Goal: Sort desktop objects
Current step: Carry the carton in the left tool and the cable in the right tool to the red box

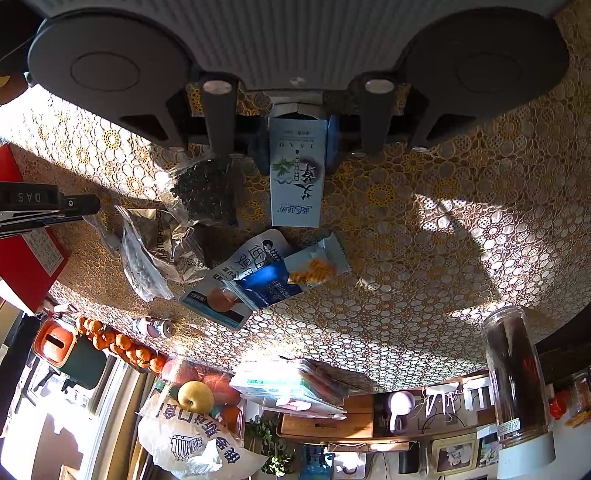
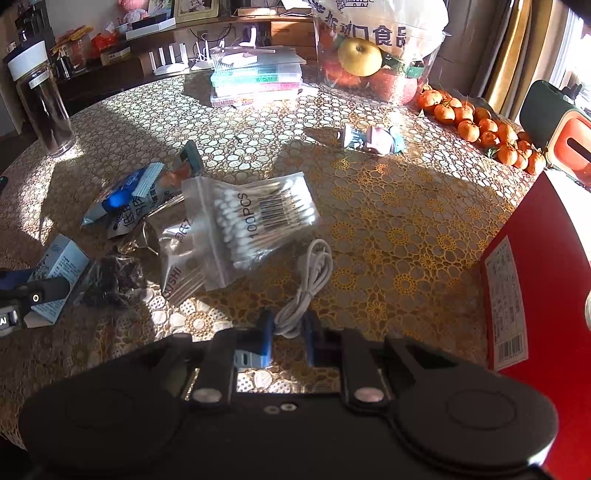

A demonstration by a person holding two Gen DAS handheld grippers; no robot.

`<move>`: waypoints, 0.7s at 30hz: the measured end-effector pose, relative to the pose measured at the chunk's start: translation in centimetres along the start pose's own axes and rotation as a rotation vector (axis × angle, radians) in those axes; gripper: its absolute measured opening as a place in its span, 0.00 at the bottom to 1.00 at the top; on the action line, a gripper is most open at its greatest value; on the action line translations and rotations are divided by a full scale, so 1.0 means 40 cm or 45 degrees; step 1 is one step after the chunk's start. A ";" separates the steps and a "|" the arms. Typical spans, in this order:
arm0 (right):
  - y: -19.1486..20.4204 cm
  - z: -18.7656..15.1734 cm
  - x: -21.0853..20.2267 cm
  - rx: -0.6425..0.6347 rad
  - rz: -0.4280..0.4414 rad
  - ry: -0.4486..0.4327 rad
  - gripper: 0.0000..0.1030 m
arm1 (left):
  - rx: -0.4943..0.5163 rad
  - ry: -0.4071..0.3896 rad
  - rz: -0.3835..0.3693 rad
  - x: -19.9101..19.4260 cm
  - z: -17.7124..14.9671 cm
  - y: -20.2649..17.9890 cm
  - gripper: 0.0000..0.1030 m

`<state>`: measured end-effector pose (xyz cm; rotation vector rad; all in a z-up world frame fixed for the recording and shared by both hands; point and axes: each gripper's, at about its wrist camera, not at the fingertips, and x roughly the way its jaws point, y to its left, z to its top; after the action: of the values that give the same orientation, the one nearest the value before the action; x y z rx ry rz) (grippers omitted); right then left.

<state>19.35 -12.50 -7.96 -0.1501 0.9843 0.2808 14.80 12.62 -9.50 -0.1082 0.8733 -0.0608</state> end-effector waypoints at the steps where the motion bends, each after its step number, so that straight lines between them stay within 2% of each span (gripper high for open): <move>1: 0.001 -0.003 -0.006 -0.001 0.002 -0.003 0.16 | 0.000 0.007 0.001 -0.002 -0.001 0.001 0.27; 21: -0.029 -0.099 -0.133 0.025 -0.016 -0.037 0.15 | 0.018 0.068 0.003 -0.095 -0.056 -0.039 0.27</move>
<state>13.75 -15.50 -5.67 -0.1341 0.9570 0.2608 10.64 11.29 -7.85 -0.0924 0.9263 -0.0684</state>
